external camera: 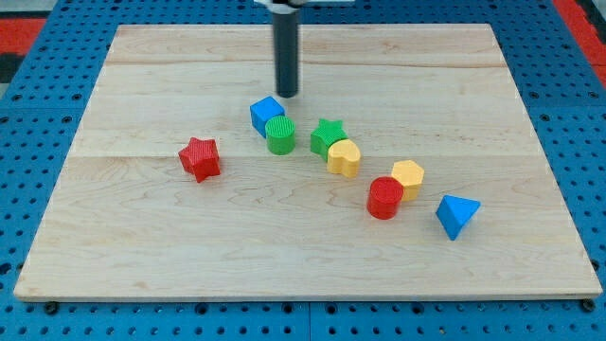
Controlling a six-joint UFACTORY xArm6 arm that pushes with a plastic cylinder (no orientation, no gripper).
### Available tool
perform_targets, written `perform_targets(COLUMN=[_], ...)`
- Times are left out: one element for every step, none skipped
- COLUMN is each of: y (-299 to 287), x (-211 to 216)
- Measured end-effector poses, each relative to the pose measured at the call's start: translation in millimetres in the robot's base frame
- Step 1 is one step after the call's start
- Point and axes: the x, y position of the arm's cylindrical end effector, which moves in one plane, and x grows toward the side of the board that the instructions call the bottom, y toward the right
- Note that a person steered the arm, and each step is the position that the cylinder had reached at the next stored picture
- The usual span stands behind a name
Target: Push the blue cube and green circle into the group of blocks
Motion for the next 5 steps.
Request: perform_targets(y=[-30.4, -30.4, -3.4, 35.9, 66.4], x=[7.5, 33.8, 72.8, 87.3, 104.7])
